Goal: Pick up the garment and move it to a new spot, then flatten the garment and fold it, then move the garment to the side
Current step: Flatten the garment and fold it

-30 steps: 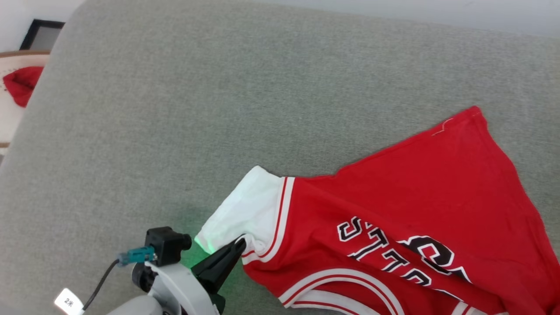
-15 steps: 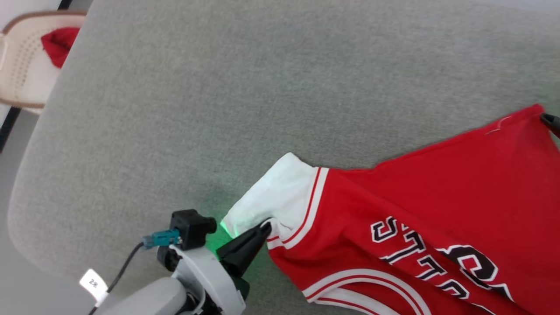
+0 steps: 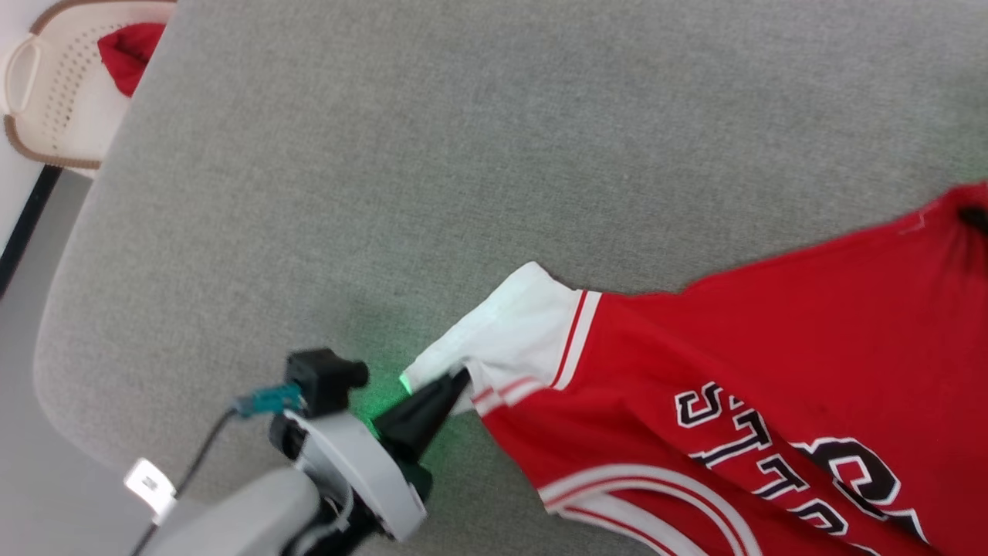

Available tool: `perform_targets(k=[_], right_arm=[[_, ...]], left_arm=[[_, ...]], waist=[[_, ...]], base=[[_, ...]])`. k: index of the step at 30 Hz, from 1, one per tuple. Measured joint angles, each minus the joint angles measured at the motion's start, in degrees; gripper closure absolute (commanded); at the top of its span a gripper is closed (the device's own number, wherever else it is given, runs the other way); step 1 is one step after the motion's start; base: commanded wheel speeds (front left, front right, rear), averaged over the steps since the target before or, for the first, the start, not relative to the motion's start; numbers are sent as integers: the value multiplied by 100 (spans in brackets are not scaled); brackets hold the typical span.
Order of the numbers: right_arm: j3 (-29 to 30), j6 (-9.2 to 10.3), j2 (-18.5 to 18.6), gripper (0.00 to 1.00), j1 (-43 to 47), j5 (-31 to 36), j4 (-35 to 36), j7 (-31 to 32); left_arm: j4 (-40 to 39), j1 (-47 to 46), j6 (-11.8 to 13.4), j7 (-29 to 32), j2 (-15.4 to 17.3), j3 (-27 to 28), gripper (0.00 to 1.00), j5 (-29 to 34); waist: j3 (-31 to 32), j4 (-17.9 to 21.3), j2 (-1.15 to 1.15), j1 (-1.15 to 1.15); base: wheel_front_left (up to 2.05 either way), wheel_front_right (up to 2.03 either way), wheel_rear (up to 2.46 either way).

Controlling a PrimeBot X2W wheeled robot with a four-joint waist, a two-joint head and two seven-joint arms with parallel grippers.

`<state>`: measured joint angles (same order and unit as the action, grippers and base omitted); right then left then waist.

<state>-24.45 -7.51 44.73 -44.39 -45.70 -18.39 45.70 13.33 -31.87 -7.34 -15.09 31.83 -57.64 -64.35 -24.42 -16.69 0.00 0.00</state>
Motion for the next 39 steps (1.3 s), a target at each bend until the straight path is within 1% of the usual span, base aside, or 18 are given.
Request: perform_targets(k=[3, 6, 9, 13, 15, 19, 21, 24, 27, 30, 32, 34, 36, 37, 39], right_arm=[[255, 0, -312, 100, -188, -18, -339, -642], [608, 0, -560, 100, -555, -15, -656, -1210], [917, 0, -784, 100, -977, 142, -962, -1761], [1470, -1, -1043, 100, -1799, 547, -1516, -2536], [1764, -1, -1195, 100, -2295, 808, -1800, -2934], [2239, -5, -1559, 100, -3346, 1129, -2214, -3643], [2426, -10, -1712, 100, -3845, 1301, -2426, -3983], [2658, -12, -1842, 100, -4496, 1535, -2757, -4404], [2717, -22, -1915, 100, -4935, 1733, -3033, -4642], [2629, -25, -1935, 100, -5008, 1780, -3283, -4671], [2440, -18, -1935, 100, -4882, 1739, -3363, -4570], [2169, -5, -1909, 100, -4561, 1659, -3344, -4486], [1911, -3, -1842, 100, -4144, 1439, -3274, -4321], [1804, -3, -1804, 100, -3928, 1321, -3190, -4298], [1577, -2, -1693, 100, -3502, 988, -2913, -4119]], left_arm=[[-55, -193, 0, 0, 118, 130, 100, -194], [-144, -636, 0, 0, 236, 276, 100, -430], [-136, -1302, 1, 114, 328, 489, 100, -777], [233, -2442, 0, 404, 358, 861, 100, -1178], [565, -3083, -5, 554, 300, 1076, 100, -1374], [1615, -4456, -20, 646, 91, 1460, 100, -1373], [2173, -5114, 30, 586, -110, 1703, 100, -1424], [2794, -6105, 26, 368, -331, 1923, 100, -1328], [3185, -6679, -1, 198, -501, 2098, 100, -1268], [3383, -6714, -21, 170, -680, 2127, 100, -1382], [3208, -6480, -21, 193, -720, 2065, 100, -1500], [2965, -6023, -20, 229, -713, 1957, 100, -1631], [2626, -5489, -15, 226, -656, 1839, 100, -1771], [2460, -5242, -14, 196, -642, 1837, 100, -1892], [2076, -4760, -14, 149, -555, 1723, 100, -1926]], waist=[[87, 82, 0, 0], [160, 197, 0, 0], [200, 334, 0, 0], [180, 549, 0, 0], [130, 662, 0, 0], [-76, 847, 0, 0], [-212, 931, 0, 0], [-409, 1059, 0, 0], [-574, 1185, 0, 0], [-690, 1292, 0, 0], [-748, 1342, 0, 0], [-786, 1366, 0, 0], [-792, 1360, 0, 0], [-786, 1356, 0, 0], [-762, 1334, 0, 0]], base=[[0, 0, 0], [0, 0, 0], [0, 0, 0], [0, 0, 0], [0, 0, 0], [0, 0, 0], [0, 0, 0], [0, 0, 0], [0, 0, 0], [0, 0, 0], [0, 0, 0], [0, 0, 0], [0, 0, 0], [0, 0, 0], [0, 0, 0]])
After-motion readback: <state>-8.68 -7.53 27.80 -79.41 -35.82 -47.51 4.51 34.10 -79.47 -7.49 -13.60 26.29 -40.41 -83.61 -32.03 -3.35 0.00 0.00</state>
